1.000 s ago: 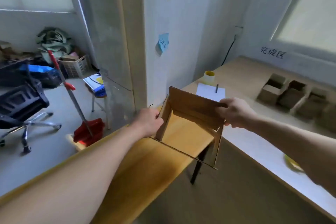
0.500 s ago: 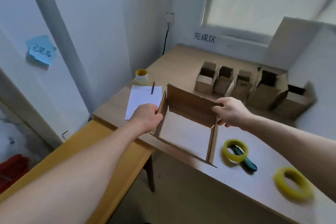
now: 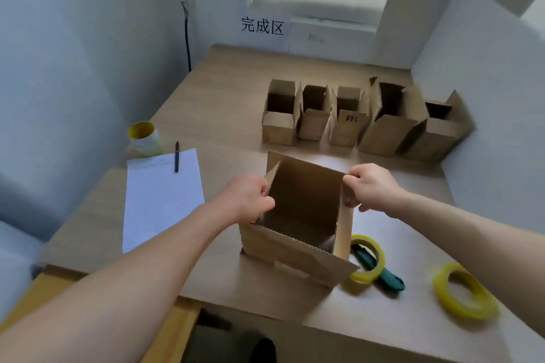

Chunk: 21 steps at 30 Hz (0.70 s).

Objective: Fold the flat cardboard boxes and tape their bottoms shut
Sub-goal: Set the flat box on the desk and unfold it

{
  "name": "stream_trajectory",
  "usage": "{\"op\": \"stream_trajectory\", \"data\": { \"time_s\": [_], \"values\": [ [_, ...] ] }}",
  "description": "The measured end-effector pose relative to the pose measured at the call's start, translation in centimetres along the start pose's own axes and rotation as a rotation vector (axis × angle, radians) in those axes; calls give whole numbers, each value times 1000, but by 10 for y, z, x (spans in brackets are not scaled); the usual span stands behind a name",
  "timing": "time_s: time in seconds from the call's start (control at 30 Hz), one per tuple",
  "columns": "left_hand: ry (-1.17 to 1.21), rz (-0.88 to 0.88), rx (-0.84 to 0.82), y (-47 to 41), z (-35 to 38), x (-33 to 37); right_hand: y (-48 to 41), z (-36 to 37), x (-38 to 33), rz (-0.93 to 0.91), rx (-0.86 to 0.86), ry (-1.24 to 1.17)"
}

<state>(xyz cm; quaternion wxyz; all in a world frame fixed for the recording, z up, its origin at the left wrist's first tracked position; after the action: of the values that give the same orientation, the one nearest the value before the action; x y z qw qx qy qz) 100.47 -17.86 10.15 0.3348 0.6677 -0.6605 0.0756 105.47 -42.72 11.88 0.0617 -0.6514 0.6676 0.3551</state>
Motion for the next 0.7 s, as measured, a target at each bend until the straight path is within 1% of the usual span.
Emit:
{"op": "stream_trajectory", "data": {
  "time_s": [0.17,0.23,0.37,0.47,0.53,0.7],
  "values": [
    [-47,76,-77,-34,5,4,-23,-7,13,34,25,-55],
    [-79,91,-143,-41,8,4,-29,-7,15,32,23,-58],
    [-44,79,-483,-34,17,8,-36,-6,16,23,21,-90],
    [-112,90,-641,-22,20,14,-42,-5,14,11,31,-100],
    [-187,61,-657,-18,22,12,-46,-3,11,-3,38,-104],
    [-158,84,-468,-24,13,12,-48,-5,-2,-47,33,-131]
  ]
}}
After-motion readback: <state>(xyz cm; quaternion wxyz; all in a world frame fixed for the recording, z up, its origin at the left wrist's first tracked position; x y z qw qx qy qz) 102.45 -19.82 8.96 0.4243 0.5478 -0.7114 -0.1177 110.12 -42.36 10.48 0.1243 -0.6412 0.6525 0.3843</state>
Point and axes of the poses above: each hand's wrist, its own y-axis away from the middle knuckle, its own z-axis out of the palm, x = y × z, the point moved 6 cm from there along -y, towards the middle knuckle, and after that the axes turned 6 degrees about -x, right-handed, at the moved point
